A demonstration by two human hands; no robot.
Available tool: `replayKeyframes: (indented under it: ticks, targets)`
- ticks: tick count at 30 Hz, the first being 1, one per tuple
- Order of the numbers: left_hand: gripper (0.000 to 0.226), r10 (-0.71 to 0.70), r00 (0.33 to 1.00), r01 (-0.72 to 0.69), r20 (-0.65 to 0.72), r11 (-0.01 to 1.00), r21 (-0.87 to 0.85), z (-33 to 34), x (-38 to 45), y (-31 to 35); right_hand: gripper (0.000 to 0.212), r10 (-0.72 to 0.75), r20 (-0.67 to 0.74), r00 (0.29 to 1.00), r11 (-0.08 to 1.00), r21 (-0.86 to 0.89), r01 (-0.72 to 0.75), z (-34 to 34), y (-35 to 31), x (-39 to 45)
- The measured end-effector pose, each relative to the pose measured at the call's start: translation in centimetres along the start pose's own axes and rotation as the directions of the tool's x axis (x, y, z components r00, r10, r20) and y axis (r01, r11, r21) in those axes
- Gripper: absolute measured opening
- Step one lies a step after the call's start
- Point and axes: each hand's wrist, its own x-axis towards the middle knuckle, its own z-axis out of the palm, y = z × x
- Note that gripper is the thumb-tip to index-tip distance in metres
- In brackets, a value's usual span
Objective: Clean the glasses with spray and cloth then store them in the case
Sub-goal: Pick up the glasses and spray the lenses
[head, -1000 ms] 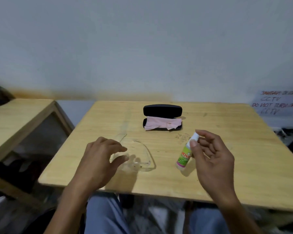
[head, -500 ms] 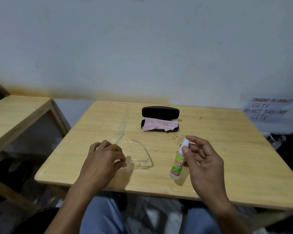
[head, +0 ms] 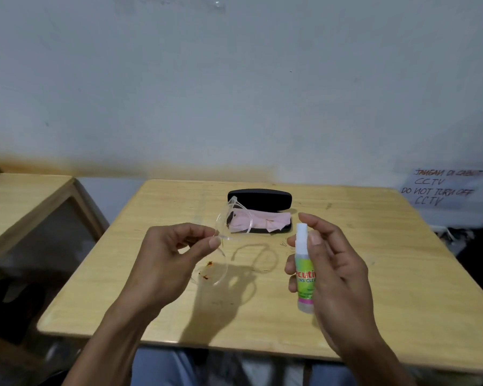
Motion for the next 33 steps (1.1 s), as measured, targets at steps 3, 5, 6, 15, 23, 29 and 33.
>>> replayKeyframes:
  ticks: [3,5,6,15,23,29,33]
  targets:
    - [0.013,-0.052,0.999,0.051,-0.009,0.994,-0.099,0.8,0.2,0.4,0.023,-0.050,0.001,0.999,0.998,-0.043,0.050,0.2,-0.7,0.4]
    - [0.011,-0.080,0.997,0.075,-0.021,0.982,-0.174,1.3,0.3,0.7,0.022,-0.101,-0.002,0.995,0.993,-0.062,0.101,0.5,-1.1,0.5]
    - [0.011,-0.096,0.995,0.086,-0.030,0.971,-0.224,1.6,0.3,1.0,0.020,-0.131,0.006,0.991,0.988,-0.075,0.132,0.6,-1.2,0.6]
    - [0.020,-0.213,0.977,0.202,0.023,0.877,-0.436,3.5,1.2,3.3,0.037,-0.480,0.168,0.861,0.710,-0.502,0.494,1.3,-1.9,2.3]
    - [0.022,-0.134,0.991,0.125,0.006,0.902,-0.414,4.3,2.7,3.9,0.017,-0.319,0.047,0.947,0.916,-0.241,0.321,2.4,-2.2,3.4]
    - [0.013,-0.132,0.991,0.118,-0.009,0.917,-0.381,4.1,3.3,4.2,0.022,-0.031,0.084,0.996,0.990,0.139,0.019,2.0,-3.2,3.7]
    - [0.007,-0.128,0.992,0.117,-0.007,0.924,-0.365,4.4,3.3,4.4,0.017,-0.208,0.006,0.978,0.975,-0.073,0.208,1.9,-3.1,4.1]
